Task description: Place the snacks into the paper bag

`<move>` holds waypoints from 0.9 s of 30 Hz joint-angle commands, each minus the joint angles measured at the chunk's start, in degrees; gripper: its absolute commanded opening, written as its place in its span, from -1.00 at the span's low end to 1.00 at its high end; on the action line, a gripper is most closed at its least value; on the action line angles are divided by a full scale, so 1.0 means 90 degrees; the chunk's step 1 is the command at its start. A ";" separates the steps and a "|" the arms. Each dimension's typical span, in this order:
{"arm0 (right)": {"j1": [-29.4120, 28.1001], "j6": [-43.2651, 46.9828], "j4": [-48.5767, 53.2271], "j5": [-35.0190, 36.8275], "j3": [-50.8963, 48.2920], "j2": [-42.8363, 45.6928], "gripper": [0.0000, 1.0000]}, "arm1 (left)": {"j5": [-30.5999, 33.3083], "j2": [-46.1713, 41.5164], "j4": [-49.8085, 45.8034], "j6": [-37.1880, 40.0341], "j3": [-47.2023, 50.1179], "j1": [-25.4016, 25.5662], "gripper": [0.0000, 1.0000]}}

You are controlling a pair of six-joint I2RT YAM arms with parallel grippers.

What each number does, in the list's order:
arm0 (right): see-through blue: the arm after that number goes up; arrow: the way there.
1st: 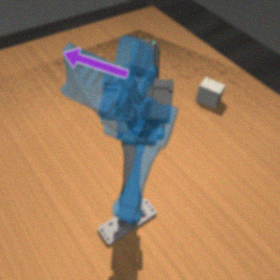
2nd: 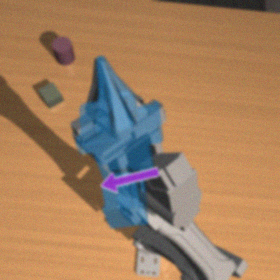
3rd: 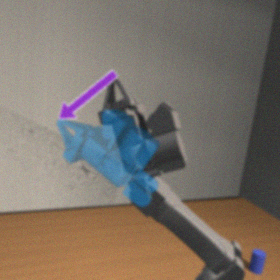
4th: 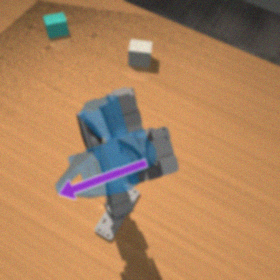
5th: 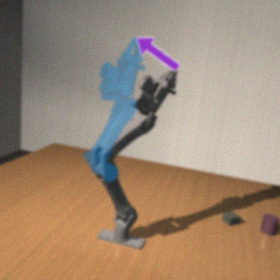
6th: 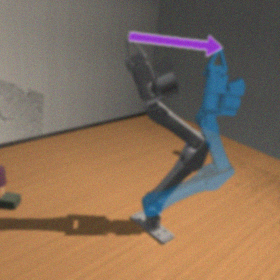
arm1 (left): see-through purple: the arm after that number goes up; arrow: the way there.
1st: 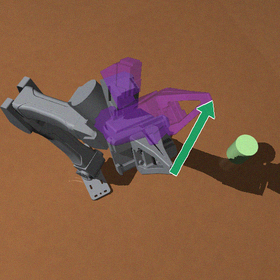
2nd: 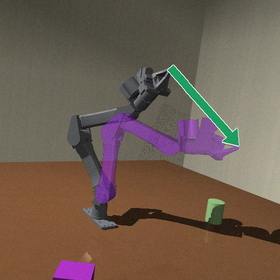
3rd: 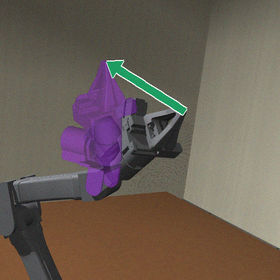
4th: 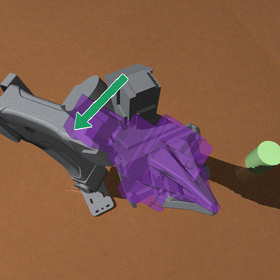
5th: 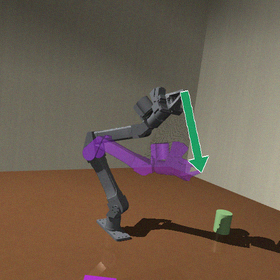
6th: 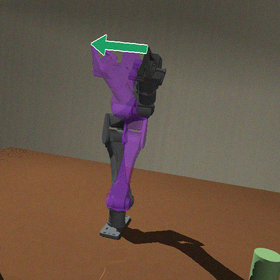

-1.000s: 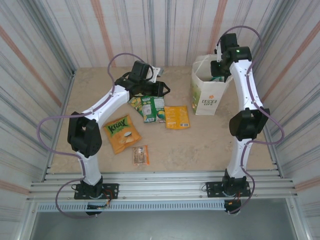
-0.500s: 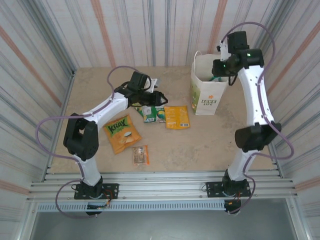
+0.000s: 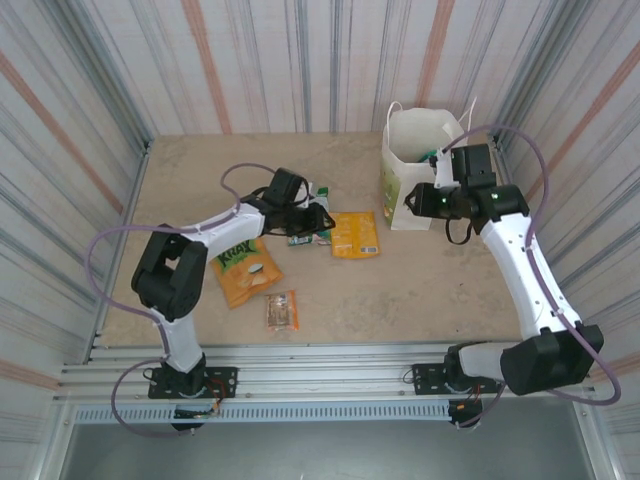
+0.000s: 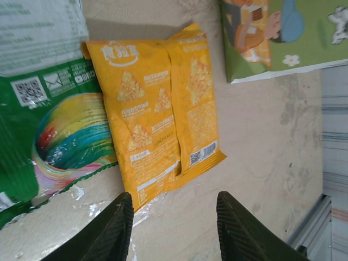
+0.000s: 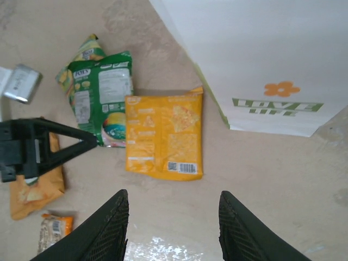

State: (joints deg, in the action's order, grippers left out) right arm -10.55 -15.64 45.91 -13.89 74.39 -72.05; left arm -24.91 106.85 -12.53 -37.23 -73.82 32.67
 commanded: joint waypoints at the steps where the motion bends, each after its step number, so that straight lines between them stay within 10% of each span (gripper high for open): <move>1: -0.0048 -0.0444 -0.0608 -0.0220 -0.0371 0.0338 -0.07 | 0.0362 0.0442 -0.0096 -0.0257 -0.0249 0.0138 -0.09; 17: -0.0044 -0.0450 -0.0970 -0.0429 -0.1062 0.0623 -0.05 | 0.0468 0.1660 -0.0320 -0.0300 -0.1038 0.0433 -0.14; 27: 0.0192 -0.0242 -0.1023 -0.0621 -0.1116 0.0767 -0.04 | 0.0541 0.1505 -0.0544 0.0002 -0.1150 0.0443 -0.81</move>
State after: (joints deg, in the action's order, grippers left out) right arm -9.65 -18.94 37.30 -18.06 65.10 -66.81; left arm -21.19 121.93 -14.33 -38.83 -83.55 36.40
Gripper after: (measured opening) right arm 0.480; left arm 0.110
